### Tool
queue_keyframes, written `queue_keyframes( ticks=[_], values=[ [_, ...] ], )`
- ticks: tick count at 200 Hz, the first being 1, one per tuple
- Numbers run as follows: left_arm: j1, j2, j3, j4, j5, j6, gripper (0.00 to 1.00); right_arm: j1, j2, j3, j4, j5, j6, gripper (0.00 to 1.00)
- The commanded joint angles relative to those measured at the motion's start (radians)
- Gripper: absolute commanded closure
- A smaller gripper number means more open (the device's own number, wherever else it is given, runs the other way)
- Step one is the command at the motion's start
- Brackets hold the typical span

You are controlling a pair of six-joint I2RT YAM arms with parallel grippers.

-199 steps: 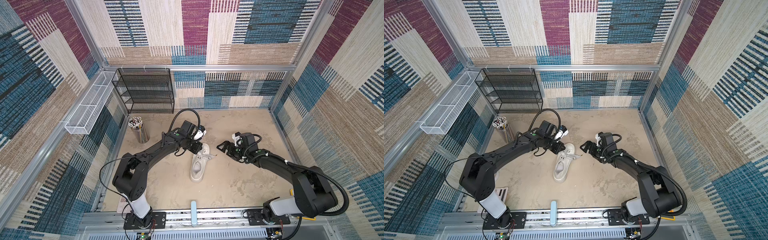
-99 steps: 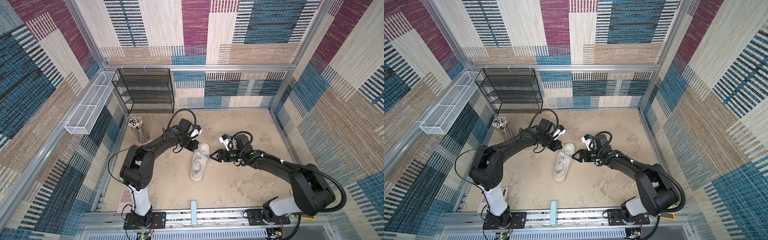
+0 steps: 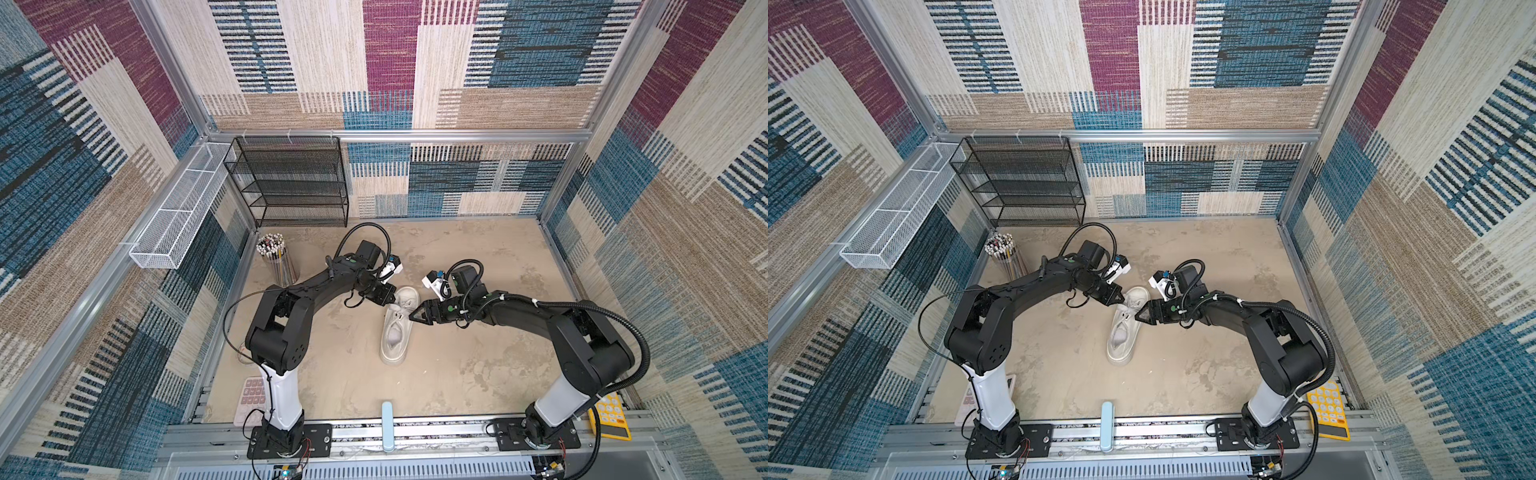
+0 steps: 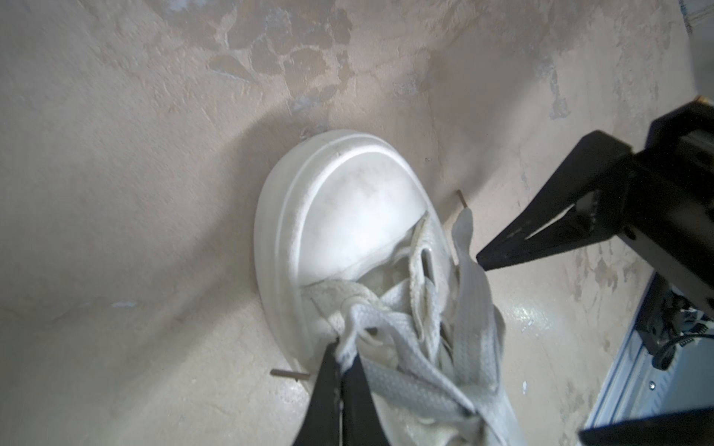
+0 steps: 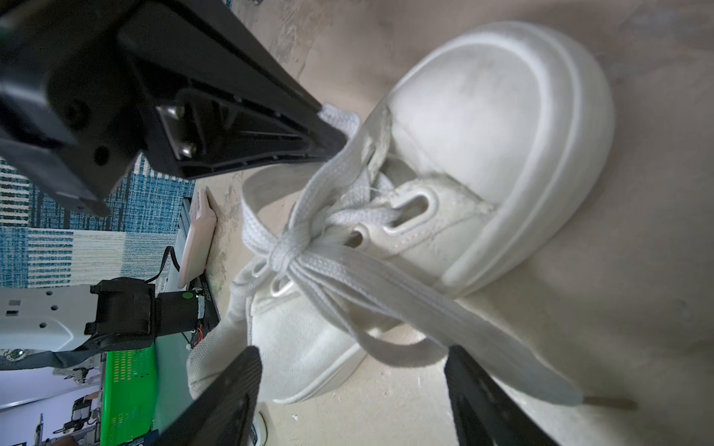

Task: Tie the shoes
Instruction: 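Lower both grippers to the bow and grasp the lace loops again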

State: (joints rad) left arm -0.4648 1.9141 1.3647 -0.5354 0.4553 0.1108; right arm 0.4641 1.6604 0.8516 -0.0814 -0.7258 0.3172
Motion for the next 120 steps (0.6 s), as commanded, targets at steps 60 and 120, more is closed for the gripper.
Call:
queue_keyframes(
  ticks=[60, 120],
  values=[
    [0.011, 0.008, -0.008, 0.02, 0.024, 0.007, 0.98, 0.019, 0.008, -0.028, -0.044, -0.014, -0.02, 0.22],
    [0.021, 0.0, -0.016, 0.014, 0.026, 0.01, 1.0, 0.027, 0.035, -0.01, 0.058, 0.051, -0.096, 0.19]
  ],
)
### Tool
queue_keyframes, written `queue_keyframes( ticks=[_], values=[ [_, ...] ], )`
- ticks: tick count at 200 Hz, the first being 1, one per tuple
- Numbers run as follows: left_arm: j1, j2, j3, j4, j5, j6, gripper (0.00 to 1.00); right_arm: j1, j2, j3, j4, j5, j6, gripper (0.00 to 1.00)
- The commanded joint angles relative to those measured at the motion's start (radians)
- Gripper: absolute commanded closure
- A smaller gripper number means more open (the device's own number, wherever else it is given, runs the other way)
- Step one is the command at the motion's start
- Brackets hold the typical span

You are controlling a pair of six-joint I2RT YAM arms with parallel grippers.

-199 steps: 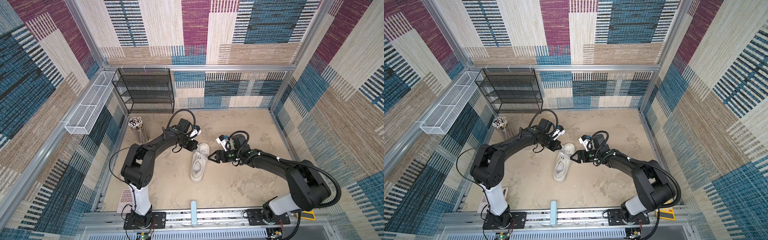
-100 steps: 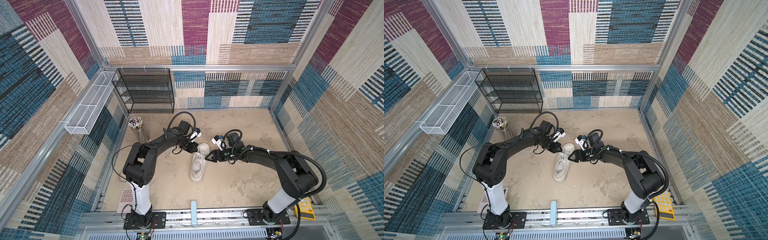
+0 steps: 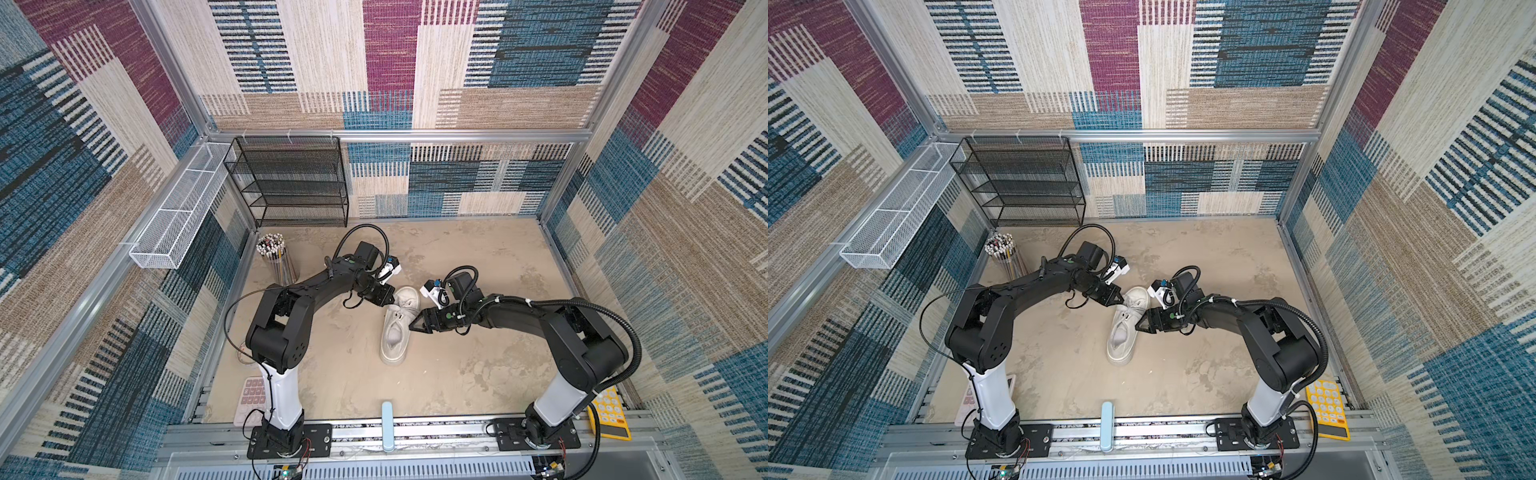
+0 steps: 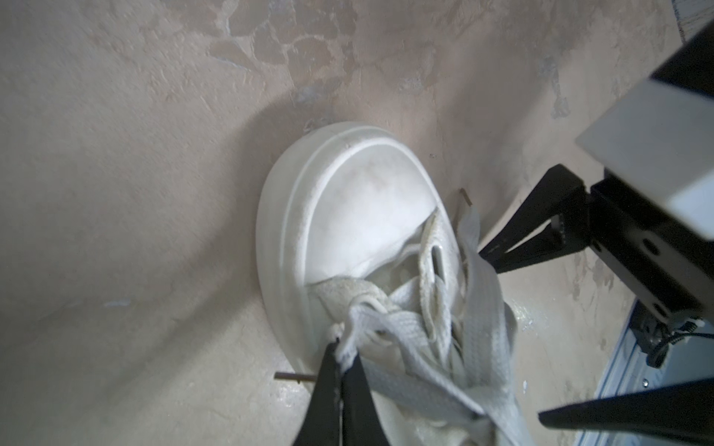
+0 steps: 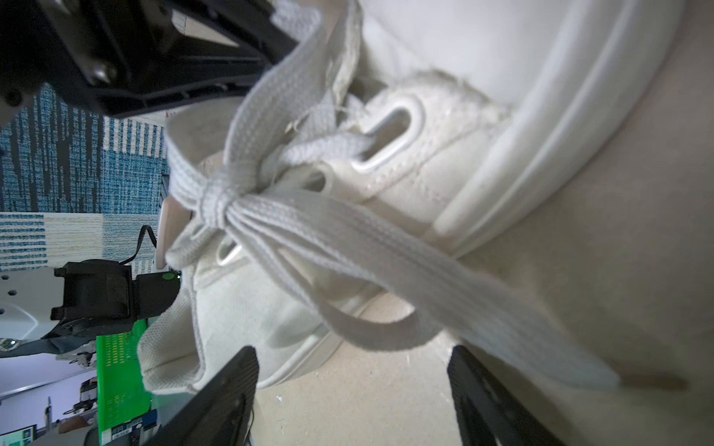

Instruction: Tie the shoes

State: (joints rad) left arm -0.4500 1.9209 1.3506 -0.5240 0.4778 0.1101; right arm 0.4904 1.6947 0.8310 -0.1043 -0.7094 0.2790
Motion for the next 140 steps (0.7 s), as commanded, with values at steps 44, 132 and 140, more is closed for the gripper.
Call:
queue_keyframes(
  ticks=[44, 132, 140],
  values=[
    [0.017, -0.014, -0.007, 0.001, 0.007, 0.014, 1.0, 0.002, 0.025, 0.067, 0.095, 0.013, -0.112, 0.19],
    [0.025, -0.005, 0.009, -0.009, 0.018, 0.017, 1.0, 0.029, 0.023, 0.097, -0.001, -0.019, -0.173, 0.4],
    [0.026, -0.006, 0.007, -0.012, 0.019, 0.016, 1.0, 0.031, 0.025, 0.101, -0.008, -0.016, -0.179, 0.43]
  ],
)
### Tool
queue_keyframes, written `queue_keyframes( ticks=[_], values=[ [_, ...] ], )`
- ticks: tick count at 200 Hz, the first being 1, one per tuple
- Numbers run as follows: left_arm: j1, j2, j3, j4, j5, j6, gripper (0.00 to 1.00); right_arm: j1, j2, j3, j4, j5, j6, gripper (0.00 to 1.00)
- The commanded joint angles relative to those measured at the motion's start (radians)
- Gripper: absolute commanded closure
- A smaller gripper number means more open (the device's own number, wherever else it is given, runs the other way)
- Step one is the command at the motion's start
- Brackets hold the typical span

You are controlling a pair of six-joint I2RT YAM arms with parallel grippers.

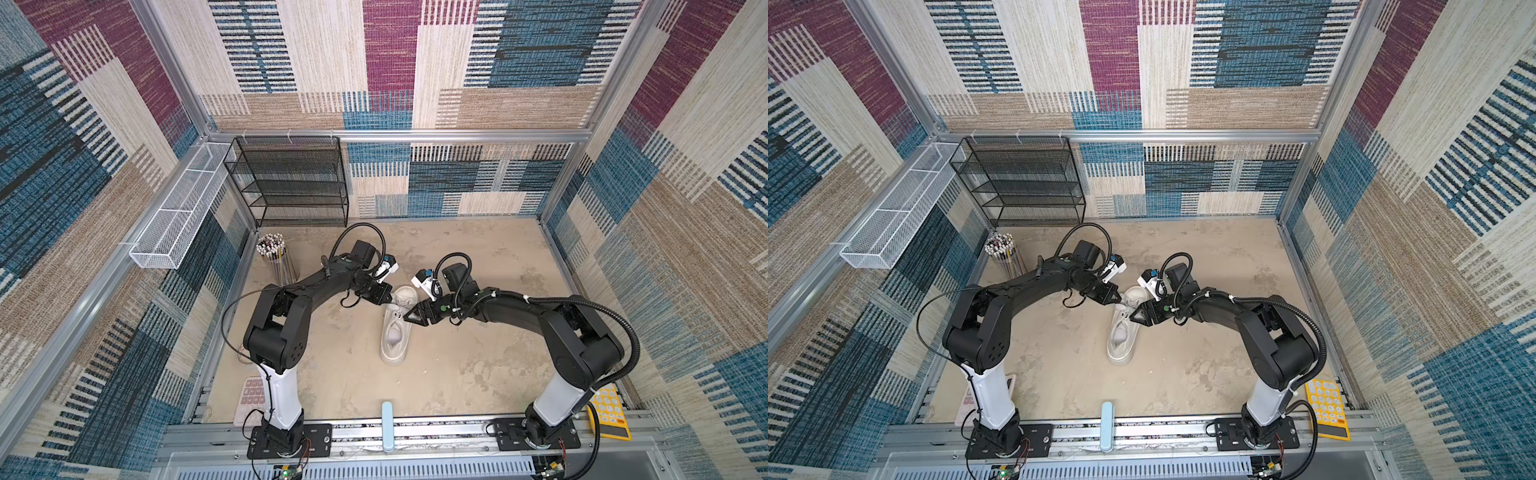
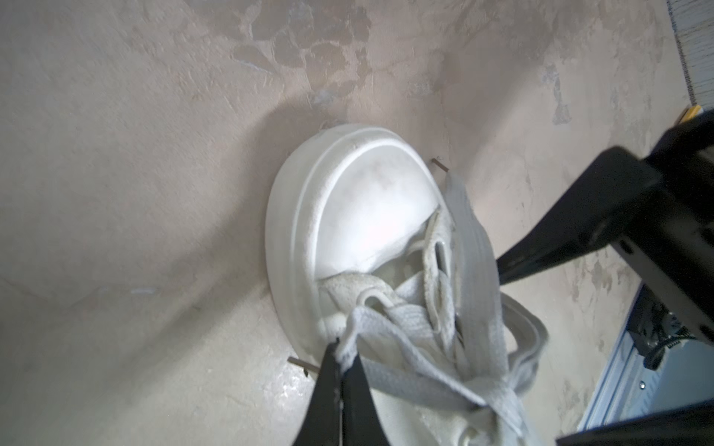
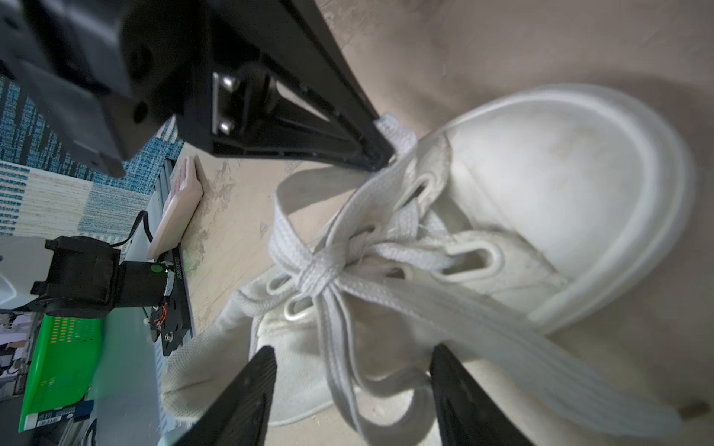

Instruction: Tie the shoes

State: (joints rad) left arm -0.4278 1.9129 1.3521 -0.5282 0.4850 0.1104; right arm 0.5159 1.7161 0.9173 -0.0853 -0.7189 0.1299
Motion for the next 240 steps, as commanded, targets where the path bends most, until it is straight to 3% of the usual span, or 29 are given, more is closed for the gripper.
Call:
queue_keyframes(
  ticks=[1, 69, 113, 240],
  values=[
    [0.003, 0.002, 0.006, -0.007, 0.011, 0.015, 1.0, 0.005, 0.004, 0.016, -0.028, -0.006, -0.03, 0.43],
    [0.007, -0.004, 0.01, -0.017, 0.009, 0.018, 1.0, 0.016, 0.013, 0.058, -0.101, 0.031, -0.072, 0.71],
    [0.009, -0.014, 0.004, -0.025, 0.0, 0.016, 1.0, 0.016, -0.012, 0.05, -0.129, 0.069, -0.081, 1.0],
    [0.038, -0.025, -0.006, -0.022, -0.091, 0.017, 1.0, 0.017, -0.034, -0.01, -0.124, 0.092, -0.068, 1.0]
  ],
)
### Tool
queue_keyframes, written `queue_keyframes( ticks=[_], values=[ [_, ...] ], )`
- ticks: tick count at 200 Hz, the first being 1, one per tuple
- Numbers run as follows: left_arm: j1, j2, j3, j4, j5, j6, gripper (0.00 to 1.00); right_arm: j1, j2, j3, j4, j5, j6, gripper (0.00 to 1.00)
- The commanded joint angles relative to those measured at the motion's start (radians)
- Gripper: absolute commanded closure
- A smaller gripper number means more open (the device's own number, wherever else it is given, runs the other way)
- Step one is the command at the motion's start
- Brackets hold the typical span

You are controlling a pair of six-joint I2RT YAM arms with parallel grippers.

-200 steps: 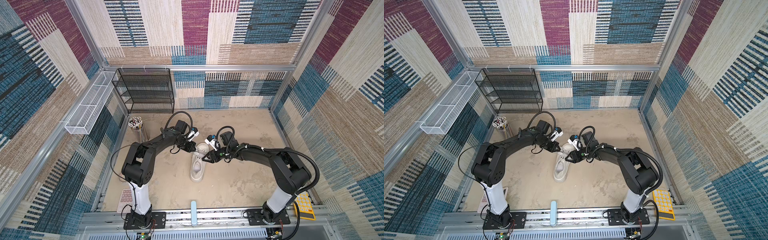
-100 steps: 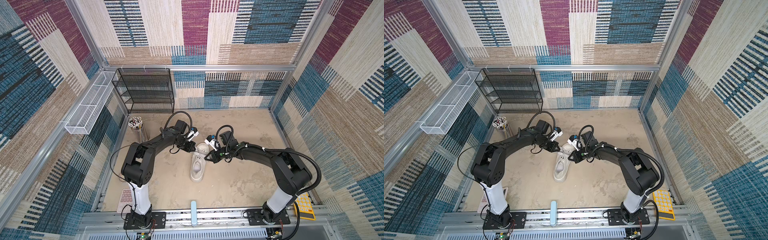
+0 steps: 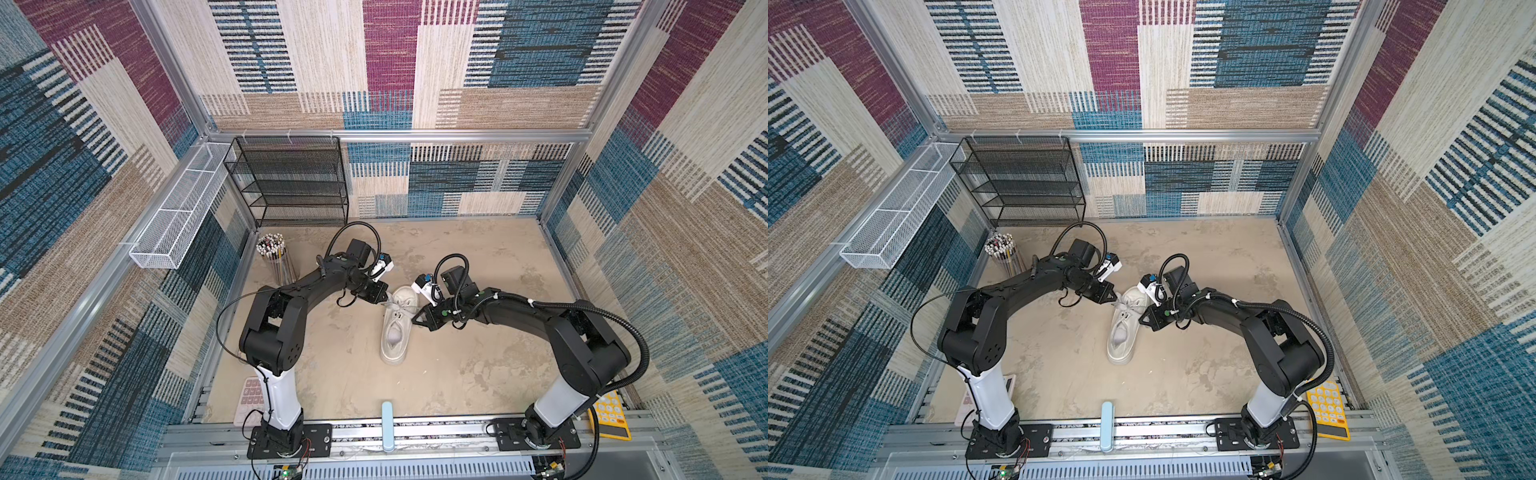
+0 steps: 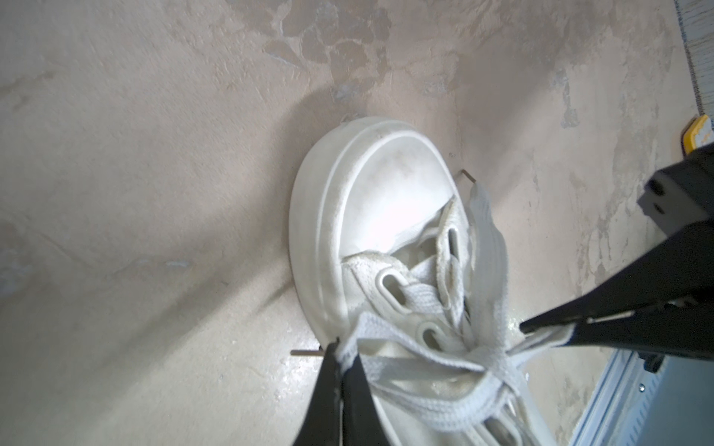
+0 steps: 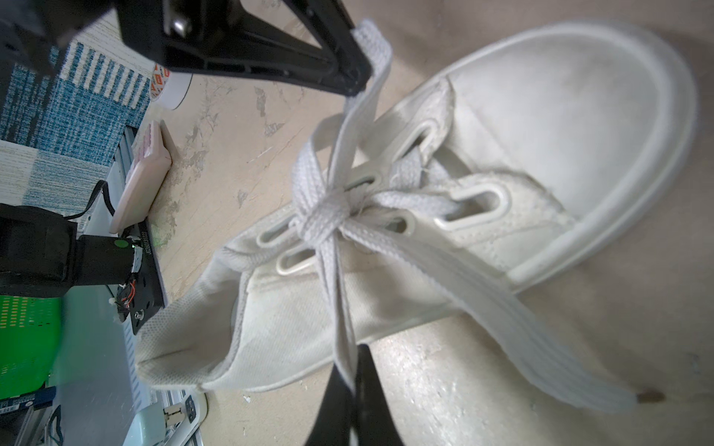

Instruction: Tie the shoes

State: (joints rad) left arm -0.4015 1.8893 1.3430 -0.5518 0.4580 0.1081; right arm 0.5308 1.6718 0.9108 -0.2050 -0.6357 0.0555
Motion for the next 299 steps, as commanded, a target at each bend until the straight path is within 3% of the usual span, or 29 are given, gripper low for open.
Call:
queue_keyframes(
  ticks=[1, 31, 125, 169, 229, 249, 299],
  values=[
    [0.012, -0.001, 0.004, 0.001, -0.065, 0.02, 1.0, 0.002, 0.012, -0.003, -0.005, 0.009, 0.006, 1.0],
    [0.037, 0.004, -0.01, 0.053, -0.038, -0.042, 1.0, 0.001, 0.027, -0.004, -0.004, 0.016, 0.009, 1.0],
    [0.125, -0.02, -0.145, 0.355, 0.197, -0.288, 1.0, 0.002, 0.055, -0.017, 0.004, 0.024, 0.017, 1.0],
    [0.141, -0.028, -0.145, 0.339, 0.175, -0.283, 1.0, 0.001, 0.068, -0.021, 0.005, 0.031, 0.018, 1.0],
    [0.171, -0.011, -0.206, 0.52, 0.278, -0.427, 1.0, 0.001, 0.079, -0.025, 0.011, 0.042, 0.023, 1.0],
    [0.194, -0.008, -0.248, 0.635, 0.333, -0.527, 1.0, 0.001, 0.086, -0.026, 0.016, 0.045, 0.022, 1.0],
    [0.234, 0.001, -0.332, 0.82, 0.353, -0.684, 1.0, 0.001, 0.097, -0.033, 0.022, 0.05, 0.026, 1.0]
  ],
)
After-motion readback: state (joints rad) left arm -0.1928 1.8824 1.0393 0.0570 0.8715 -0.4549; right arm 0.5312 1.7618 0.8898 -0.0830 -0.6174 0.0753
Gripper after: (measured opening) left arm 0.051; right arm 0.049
